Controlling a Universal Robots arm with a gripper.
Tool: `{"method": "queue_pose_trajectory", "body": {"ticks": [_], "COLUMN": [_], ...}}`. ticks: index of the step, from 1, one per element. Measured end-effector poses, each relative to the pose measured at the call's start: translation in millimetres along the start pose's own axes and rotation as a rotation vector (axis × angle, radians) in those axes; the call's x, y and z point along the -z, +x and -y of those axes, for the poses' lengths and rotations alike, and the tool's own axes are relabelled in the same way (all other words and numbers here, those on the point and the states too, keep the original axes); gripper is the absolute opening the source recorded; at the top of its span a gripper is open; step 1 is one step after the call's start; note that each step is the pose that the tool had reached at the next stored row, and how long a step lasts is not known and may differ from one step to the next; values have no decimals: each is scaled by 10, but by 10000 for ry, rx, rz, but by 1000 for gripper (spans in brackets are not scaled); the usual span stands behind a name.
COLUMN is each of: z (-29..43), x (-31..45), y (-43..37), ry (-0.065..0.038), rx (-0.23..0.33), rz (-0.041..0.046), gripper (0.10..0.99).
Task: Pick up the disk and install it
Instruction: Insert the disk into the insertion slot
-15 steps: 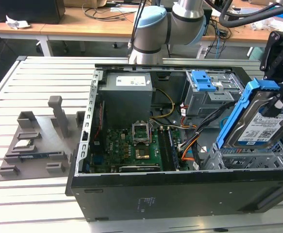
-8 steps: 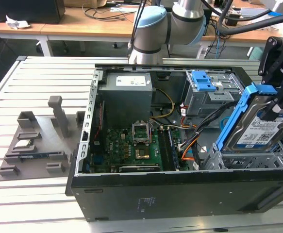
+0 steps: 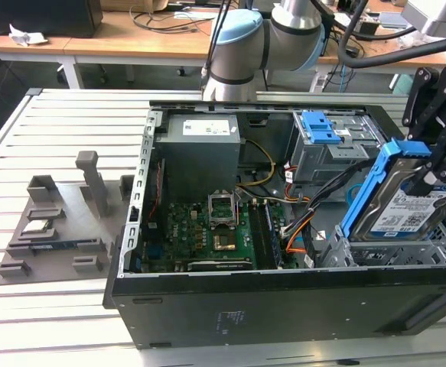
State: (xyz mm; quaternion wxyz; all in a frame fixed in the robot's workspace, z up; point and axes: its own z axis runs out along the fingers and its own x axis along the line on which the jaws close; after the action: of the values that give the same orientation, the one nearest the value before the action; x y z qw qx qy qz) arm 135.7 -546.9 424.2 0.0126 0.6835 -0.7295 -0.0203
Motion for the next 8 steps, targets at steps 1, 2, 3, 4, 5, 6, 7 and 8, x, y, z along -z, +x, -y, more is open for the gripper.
{"method": "queue_pose_trajectory", "body": {"ticks": [1,2,3,4,5,6,7,8], "z": [0,1,1,2,3,5,6,8], "x": [-7,-15,-29,-41,-70,-100,-126,-163], "y": [0,0,0,1,1,1,1,2], "ry": [0,0,0,0,0,0,0,0], "rx": [0,0,0,0,0,0,-1,0], "rz": [-2,-2,-2,-2,0,-1,-1,-2], "gripper": [365,365,365,365,365,365,365,365]}}
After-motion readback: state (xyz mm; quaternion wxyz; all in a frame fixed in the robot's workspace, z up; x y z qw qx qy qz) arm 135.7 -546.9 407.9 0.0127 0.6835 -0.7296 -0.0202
